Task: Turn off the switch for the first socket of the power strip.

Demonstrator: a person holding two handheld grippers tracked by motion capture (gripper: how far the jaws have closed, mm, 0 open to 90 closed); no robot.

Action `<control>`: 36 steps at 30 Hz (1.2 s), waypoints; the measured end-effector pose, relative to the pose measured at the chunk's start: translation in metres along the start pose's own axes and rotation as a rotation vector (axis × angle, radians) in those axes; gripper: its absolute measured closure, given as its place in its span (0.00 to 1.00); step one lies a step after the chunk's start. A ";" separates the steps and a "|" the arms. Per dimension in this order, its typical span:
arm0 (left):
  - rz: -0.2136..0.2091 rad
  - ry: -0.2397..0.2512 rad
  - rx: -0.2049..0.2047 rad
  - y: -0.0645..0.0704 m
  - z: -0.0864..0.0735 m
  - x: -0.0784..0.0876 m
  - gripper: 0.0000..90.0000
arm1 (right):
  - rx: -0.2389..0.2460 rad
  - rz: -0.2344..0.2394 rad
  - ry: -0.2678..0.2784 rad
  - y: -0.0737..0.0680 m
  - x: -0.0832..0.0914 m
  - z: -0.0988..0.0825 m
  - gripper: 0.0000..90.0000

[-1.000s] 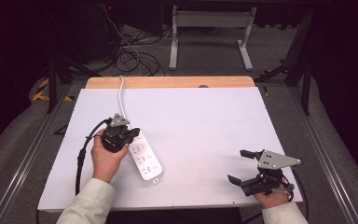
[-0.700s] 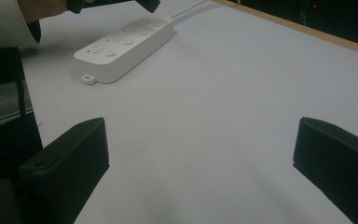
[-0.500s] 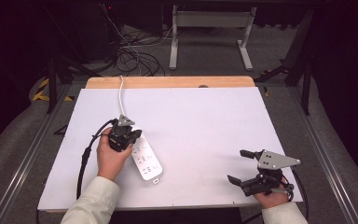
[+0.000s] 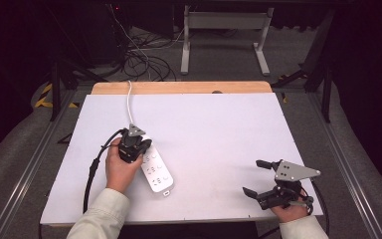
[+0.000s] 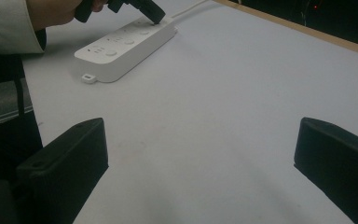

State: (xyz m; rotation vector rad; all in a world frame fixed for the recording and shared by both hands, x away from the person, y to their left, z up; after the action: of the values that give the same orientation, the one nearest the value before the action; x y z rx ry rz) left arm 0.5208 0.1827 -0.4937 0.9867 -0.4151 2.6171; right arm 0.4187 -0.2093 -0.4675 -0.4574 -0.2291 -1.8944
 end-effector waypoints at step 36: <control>-0.030 0.056 0.028 -0.003 -0.007 -0.003 1.00 | 0.009 0.008 -0.002 -0.001 0.000 0.000 0.03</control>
State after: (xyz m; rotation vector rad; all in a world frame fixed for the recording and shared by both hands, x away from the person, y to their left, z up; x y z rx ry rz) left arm 0.5201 0.1874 -0.5007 0.9193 -0.3487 2.6237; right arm 0.4179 -0.2087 -0.4675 -0.4536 -0.2363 -1.8848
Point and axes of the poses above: each handheld gripper's, and its own axes: x roughly backward along the jaws, z roughly out of its top, y roughly to its right, the point moved 5 cm from there along -x, roughly forward along the jaws, and after that the axes turned 12 degrees about z, right-handed, at the moved point
